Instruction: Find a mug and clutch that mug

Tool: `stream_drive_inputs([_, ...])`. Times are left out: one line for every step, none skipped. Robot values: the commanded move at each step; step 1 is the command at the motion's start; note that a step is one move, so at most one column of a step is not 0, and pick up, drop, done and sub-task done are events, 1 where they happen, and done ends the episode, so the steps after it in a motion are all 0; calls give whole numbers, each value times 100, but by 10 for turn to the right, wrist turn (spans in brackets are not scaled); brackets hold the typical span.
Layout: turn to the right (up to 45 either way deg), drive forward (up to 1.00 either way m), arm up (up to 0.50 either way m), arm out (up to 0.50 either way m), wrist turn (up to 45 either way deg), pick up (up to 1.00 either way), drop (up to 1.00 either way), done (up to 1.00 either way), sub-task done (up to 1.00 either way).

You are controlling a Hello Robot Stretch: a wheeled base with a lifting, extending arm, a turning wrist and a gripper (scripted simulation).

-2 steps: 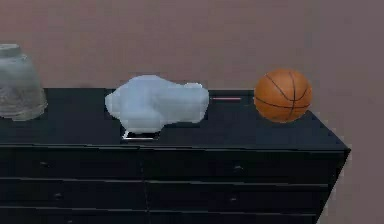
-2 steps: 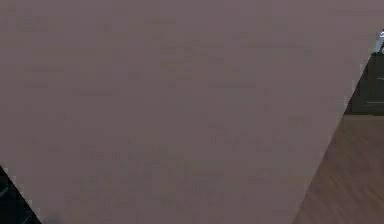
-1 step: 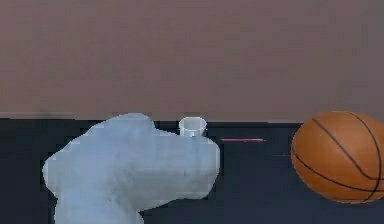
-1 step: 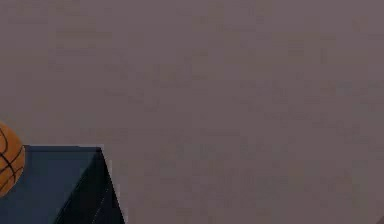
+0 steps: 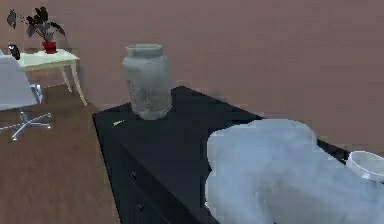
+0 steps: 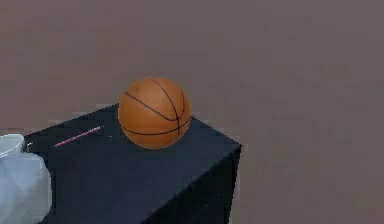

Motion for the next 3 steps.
stream_drive_inputs([-390,0,0,0,0,0,0,0,0])
stream_drive_inputs([0,0,50,0,0,0,0,0,0])
stream_drive_inputs([0,0,38,0,0,0,0,0,0])
